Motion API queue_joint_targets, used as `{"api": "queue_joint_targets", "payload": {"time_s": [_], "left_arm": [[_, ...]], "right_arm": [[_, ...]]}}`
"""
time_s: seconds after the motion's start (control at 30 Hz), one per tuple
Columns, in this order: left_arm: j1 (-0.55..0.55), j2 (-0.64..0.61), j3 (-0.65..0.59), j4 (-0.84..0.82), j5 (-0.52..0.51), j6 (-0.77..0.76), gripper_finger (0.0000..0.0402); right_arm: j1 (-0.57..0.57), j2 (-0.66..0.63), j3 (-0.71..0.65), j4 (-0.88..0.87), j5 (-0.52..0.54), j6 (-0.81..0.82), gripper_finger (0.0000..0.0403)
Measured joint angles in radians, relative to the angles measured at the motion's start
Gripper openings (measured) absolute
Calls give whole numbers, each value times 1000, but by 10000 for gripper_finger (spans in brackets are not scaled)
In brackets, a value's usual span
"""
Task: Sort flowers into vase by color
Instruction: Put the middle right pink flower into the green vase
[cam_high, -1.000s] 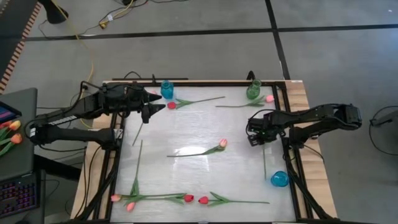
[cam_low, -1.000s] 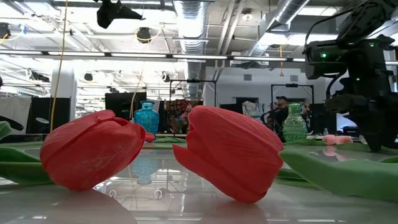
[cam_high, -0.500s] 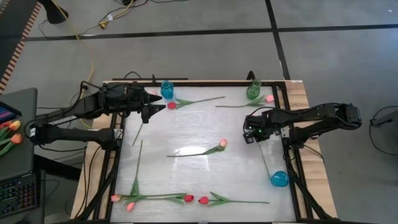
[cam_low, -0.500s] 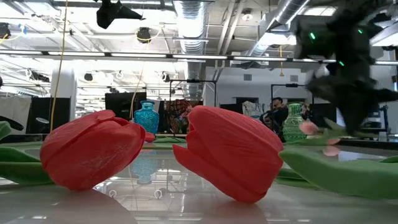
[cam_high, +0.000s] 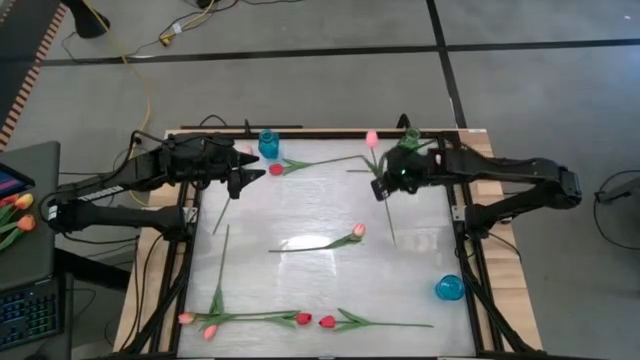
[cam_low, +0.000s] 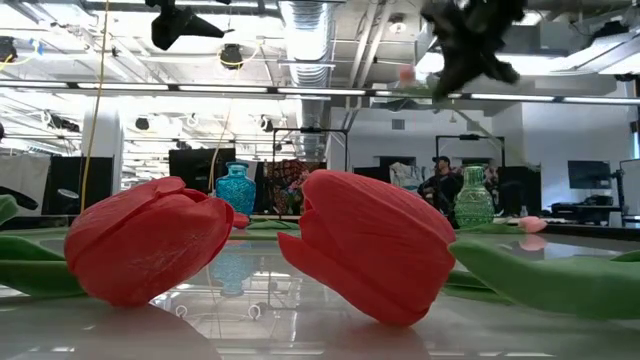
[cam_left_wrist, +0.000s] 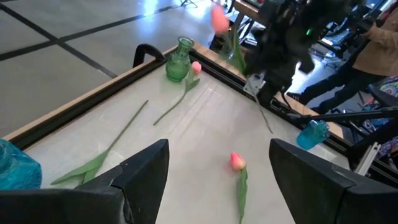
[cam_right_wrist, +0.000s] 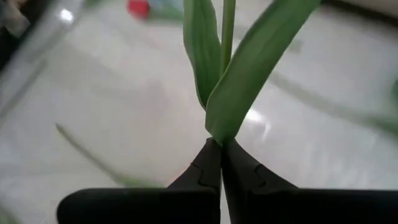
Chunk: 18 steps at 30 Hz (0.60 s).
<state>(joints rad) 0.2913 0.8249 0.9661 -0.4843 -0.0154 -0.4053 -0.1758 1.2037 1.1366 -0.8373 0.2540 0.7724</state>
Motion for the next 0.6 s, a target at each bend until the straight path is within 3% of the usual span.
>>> {"api": "queue_joint_targets", "payload": {"time_s": [0.3,0.6], "left_arm": [[0,0,-1,0,0,0,265],[0,0,-1,0,-20,0,265]], "right_arm": [[-69,0,155,60,130,-310,30],[-223,-16,198,91,196,-466,32]]}}
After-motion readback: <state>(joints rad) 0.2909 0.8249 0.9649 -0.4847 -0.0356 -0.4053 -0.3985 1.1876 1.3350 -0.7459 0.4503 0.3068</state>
